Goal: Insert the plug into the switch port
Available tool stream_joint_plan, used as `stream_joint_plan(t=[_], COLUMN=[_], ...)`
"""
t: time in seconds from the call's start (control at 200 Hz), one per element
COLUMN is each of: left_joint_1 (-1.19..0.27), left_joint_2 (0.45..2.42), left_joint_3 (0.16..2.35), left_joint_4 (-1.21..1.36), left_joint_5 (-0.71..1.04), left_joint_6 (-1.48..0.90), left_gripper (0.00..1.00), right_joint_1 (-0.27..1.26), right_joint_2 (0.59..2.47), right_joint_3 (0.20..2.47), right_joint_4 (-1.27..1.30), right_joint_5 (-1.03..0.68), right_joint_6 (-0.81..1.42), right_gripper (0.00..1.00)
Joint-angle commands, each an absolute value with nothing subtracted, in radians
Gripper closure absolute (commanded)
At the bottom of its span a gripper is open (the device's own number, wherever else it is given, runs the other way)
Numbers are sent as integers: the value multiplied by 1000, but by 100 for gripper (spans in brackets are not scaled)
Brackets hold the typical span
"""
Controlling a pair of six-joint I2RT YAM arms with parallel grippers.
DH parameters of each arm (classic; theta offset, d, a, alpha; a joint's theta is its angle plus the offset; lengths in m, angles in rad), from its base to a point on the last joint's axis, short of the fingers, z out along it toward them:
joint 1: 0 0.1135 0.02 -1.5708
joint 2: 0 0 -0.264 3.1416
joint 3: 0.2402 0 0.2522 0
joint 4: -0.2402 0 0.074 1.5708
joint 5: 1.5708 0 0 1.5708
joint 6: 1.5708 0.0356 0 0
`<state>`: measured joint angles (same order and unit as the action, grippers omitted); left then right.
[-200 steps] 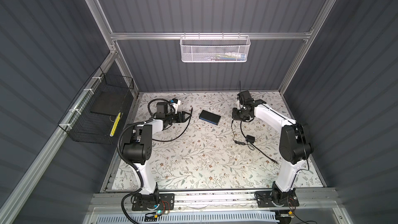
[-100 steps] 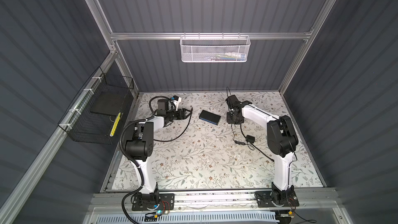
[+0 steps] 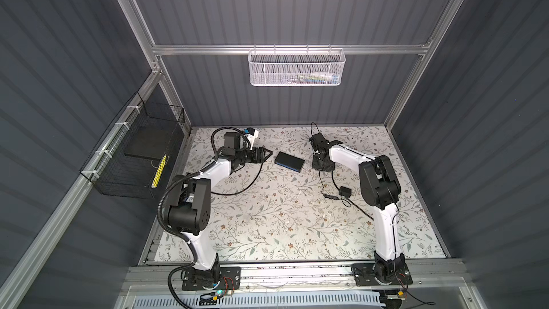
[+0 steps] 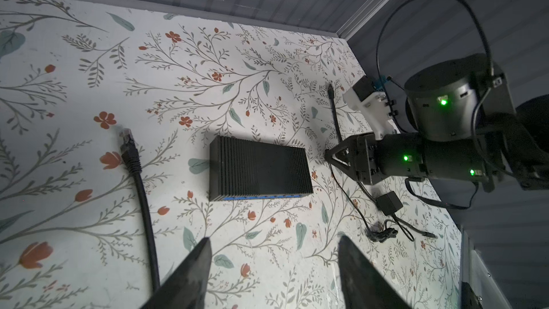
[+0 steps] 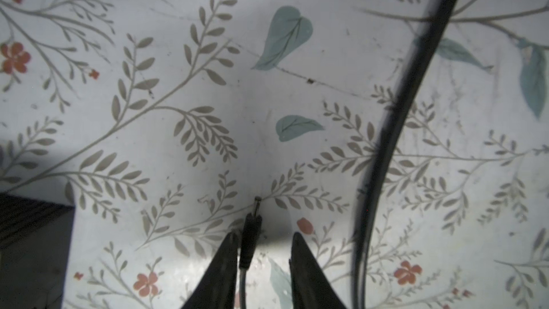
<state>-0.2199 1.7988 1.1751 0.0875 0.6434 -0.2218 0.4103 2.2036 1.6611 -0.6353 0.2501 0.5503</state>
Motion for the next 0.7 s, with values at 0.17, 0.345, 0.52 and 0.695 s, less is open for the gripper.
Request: stream_joint_plan(t=[0.17, 0.345, 0.52, 0.695], left_joint_1=[-238, -238, -238, -238], left_joint_2=[1704, 1660, 1612, 1573], left_joint_3=[1147, 1136, 1103, 1091], left_joint_4=[-48, -74, -73, -100], left_joint_5=[596, 597, 602, 592], left_joint_6=[-186, -175, -187, -180], left_gripper=[33, 33, 33, 33], right_joint_1=[403, 405, 409, 415], right_joint_2=[2248, 2217, 2200, 2205], right_joint_3=[1664, 1595, 1556, 1536], right_joint_4=[-598, -557, -532, -517], right_joint_5=[214, 212, 207, 207], right_joint_6=[575, 599, 617, 627], right_gripper=[78, 81, 81, 82])
